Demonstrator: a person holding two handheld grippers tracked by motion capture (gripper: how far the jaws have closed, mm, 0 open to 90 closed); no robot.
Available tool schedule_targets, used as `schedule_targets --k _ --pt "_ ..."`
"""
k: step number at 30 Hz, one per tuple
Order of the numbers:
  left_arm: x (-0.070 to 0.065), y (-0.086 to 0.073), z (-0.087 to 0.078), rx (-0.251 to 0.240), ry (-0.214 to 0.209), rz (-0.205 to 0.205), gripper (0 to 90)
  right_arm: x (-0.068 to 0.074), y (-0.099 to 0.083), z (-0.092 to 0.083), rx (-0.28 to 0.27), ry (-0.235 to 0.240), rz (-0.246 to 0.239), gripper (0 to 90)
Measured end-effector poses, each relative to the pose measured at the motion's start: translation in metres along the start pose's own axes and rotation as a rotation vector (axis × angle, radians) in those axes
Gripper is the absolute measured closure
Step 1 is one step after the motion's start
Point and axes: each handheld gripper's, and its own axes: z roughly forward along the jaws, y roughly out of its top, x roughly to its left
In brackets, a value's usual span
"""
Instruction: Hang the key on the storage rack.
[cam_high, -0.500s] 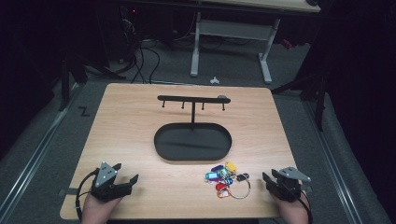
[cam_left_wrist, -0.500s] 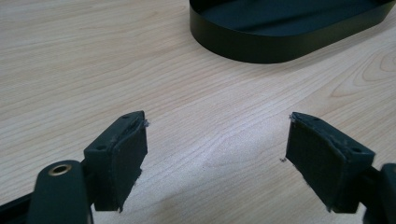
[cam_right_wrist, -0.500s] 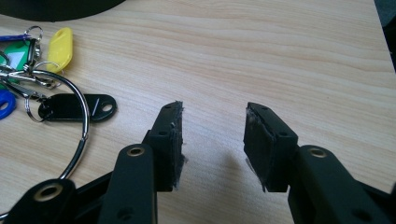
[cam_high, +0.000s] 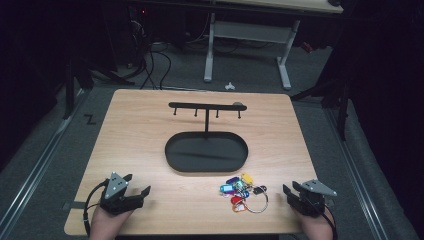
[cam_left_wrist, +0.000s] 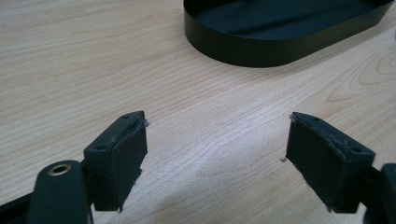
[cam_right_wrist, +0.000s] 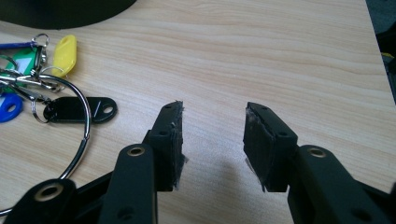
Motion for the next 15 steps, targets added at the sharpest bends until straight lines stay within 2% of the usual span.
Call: schedule_targets --k 7,12,15 --pt "0.0025 0.0005 -0.0008 -0.002 0.005 -0.013 20.9 -0.0008 0.0012 0.0002 -0.016 -0.002 0.007 59.1" --pt "0.0035 0.0024 -0.0019 -0.004 -0.003 -0.019 21.3 0.0008 0.0002 0.0024 -0.017 -0.028 -0.029 51.3" --pt "0.0037 0.0024 -0.0016 -0.004 -0.004 -0.025 22.7 0.0011 0.0003 0.0044 -0.015 -0.026 -0.039 50.2"
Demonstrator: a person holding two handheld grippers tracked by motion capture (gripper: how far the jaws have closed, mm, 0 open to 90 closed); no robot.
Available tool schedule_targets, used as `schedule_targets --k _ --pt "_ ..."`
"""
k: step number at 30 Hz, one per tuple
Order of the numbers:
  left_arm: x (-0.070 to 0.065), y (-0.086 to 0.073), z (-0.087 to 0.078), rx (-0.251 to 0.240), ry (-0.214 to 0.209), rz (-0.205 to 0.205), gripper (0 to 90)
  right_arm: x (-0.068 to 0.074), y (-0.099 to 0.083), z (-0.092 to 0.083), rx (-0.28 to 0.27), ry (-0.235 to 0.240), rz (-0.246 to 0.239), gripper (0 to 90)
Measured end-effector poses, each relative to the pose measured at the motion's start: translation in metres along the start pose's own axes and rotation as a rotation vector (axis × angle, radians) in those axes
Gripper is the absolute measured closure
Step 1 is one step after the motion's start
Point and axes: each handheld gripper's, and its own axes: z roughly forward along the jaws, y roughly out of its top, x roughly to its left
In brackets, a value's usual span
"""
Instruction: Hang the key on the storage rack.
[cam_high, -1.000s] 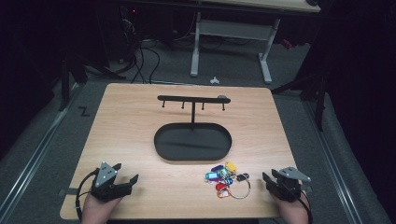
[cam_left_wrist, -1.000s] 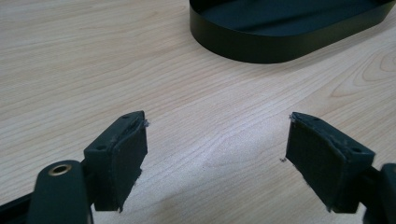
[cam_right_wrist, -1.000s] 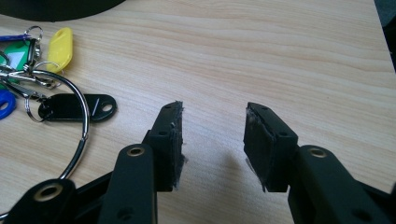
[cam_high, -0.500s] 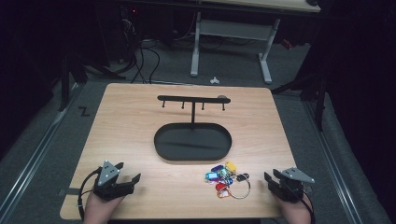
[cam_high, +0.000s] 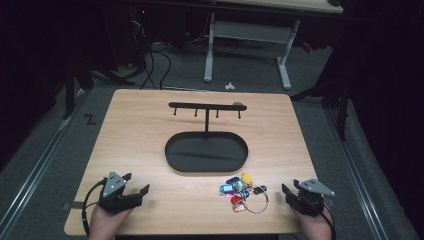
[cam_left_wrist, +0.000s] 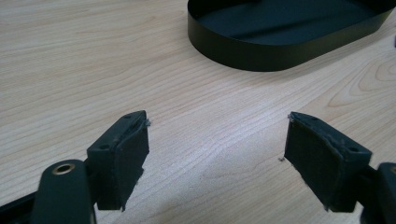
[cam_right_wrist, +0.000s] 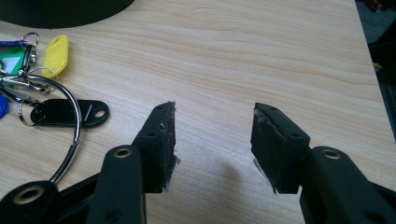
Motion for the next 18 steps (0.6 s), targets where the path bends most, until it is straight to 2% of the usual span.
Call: schedule_targets --k 3,6,10,13,17,18 --pt "0.0 0.0 0.0 0.002 0.0 0.001 23.0 0.002 0.001 0.001 0.002 0.018 -0.013 46.7" --pt "-0.001 0.0 -0.001 -0.002 0.003 0.005 23.2 0.004 0.003 0.0 -0.004 0.023 -0.019 48.2" --pt "-0.002 0.0 0.0 -0.001 0.007 0.012 22.5 0.006 0.012 -0.003 -0.008 0.023 0.002 50.1" --pt "-0.001 -0.001 0.0 -0.003 0.005 0.01 22.5 0.009 0.016 -0.003 -0.004 0.043 -0.003 47.7" --pt "-0.001 0.0 0.002 -0.014 0.002 0.004 22.4 0.013 0.02 0.0 0.01 0.04 -0.011 45.8" --pt "-0.001 0.001 0.002 -0.013 0.003 0.012 22.2 0.016 0.021 0.001 0.016 0.034 0.003 45.0"
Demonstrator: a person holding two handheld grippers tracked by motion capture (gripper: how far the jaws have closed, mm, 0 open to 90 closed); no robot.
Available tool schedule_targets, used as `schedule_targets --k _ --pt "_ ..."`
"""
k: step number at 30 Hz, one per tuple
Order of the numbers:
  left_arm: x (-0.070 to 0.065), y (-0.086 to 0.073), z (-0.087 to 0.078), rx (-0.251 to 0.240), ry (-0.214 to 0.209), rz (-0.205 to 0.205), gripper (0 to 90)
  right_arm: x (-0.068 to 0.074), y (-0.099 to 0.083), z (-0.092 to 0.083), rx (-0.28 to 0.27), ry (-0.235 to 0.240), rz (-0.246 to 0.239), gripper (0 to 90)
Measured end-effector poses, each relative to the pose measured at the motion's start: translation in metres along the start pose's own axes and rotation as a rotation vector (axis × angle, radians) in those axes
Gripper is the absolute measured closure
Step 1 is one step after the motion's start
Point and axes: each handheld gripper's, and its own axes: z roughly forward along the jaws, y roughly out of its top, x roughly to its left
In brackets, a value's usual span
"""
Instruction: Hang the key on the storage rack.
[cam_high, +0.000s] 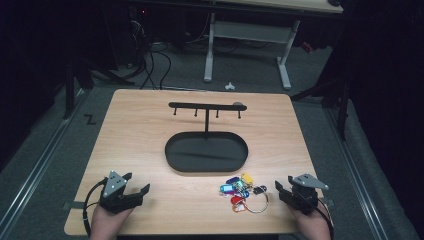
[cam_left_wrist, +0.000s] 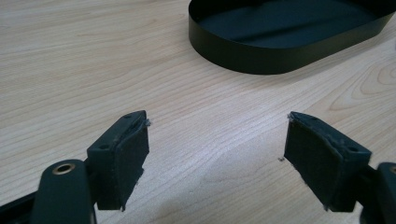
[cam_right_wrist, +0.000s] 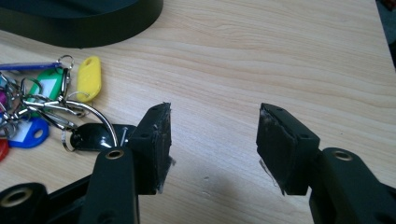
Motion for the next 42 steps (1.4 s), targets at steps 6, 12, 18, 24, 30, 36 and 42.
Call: schedule_targets --k 6,12,18,24,30,36,42 --pt "0.001 0.001 -0.001 -0.009 0.001 -0.002 22.2 0.005 0.005 0.001 0.01 0.024 0.005 37.7" --pt "0.002 0.002 0.0 -0.013 -0.011 -0.005 22.1 0.008 0.01 0.003 0.076 0.052 -0.036 32.3" --pt "0.003 0.003 -0.004 -0.03 -0.012 -0.017 22.2 0.008 0.015 0.003 0.155 0.063 -0.088 30.5" --pt "0.004 0.004 -0.003 -0.04 -0.015 -0.032 22.1 0.007 0.026 0.005 0.24 0.103 -0.131 26.9" --pt "0.002 0.006 0.001 -0.035 -0.029 -0.018 22.1 0.009 0.029 0.008 0.274 0.122 -0.166 26.0" --pt "0.0 0.007 0.004 -0.026 -0.028 -0.011 22.2 0.015 0.034 0.009 0.312 0.127 -0.232 29.1" --pt "-0.003 0.009 0.01 -0.015 -0.04 0.005 22.2 0.016 0.037 0.011 0.346 0.15 -0.246 34.3"
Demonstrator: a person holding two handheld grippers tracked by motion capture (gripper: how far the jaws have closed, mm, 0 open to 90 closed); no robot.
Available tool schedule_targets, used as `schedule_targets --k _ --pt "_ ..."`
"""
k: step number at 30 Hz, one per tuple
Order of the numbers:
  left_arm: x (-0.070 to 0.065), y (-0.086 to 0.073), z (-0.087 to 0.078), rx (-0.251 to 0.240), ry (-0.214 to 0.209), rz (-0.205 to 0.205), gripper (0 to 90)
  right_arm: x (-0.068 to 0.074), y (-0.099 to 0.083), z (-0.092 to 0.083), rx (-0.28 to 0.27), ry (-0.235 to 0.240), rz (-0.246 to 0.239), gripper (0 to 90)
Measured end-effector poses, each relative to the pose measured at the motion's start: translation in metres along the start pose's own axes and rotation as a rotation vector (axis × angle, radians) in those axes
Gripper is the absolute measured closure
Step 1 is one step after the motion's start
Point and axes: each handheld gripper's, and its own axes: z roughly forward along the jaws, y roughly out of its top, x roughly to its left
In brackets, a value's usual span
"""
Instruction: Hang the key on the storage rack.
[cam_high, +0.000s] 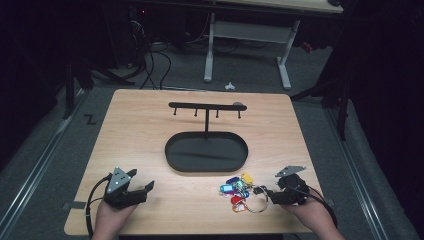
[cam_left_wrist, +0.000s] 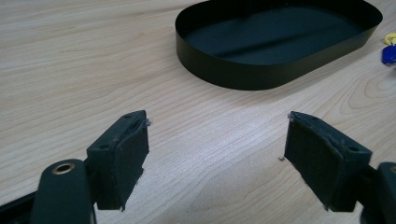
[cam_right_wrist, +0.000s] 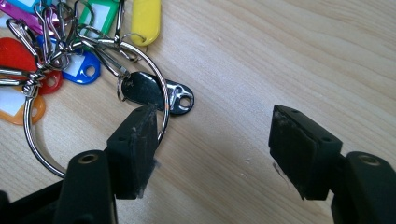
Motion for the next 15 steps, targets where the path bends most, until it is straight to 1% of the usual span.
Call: schedule_targets --k 3,4,5,7,11,12,13,14,15 --pt "0.001 -0.001 -0.004 -0.01 0.002 -0.003 22.2 -0.001 0.005 0.001 0.032 -0.001 0.001 37.3" --pt "0.001 -0.001 -0.004 -0.01 0.002 -0.003 22.2 -0.001 0.005 0.001 0.032 -0.001 0.001 37.3" --pt "0.002 -0.001 -0.005 -0.014 0.003 -0.005 22.2 -0.002 0.009 -0.001 0.04 -0.003 -0.007 39.6" --pt "0.002 -0.001 -0.005 -0.014 0.003 -0.009 22.2 -0.003 0.012 -0.002 0.052 0.002 -0.011 41.0" --pt "0.002 -0.002 -0.006 -0.013 0.004 -0.006 22.2 -0.003 0.018 0.001 0.105 0.016 -0.038 42.3" --pt "0.002 -0.002 -0.006 -0.013 0.004 -0.006 22.3 -0.003 0.018 0.001 0.105 0.016 -0.038 42.3" --pt "0.003 -0.003 -0.007 -0.011 0.004 -0.01 22.3 -0.004 0.02 0.002 0.14 0.033 -0.044 43.8" --pt "0.003 -0.003 -0.007 -0.011 0.004 -0.01 22.3 -0.004 0.02 0.002 0.14 0.033 -0.044 43.8" --pt "0.003 -0.003 -0.007 -0.01 0.0 -0.013 22.4 -0.006 0.023 0.004 0.178 0.035 -0.071 45.1"
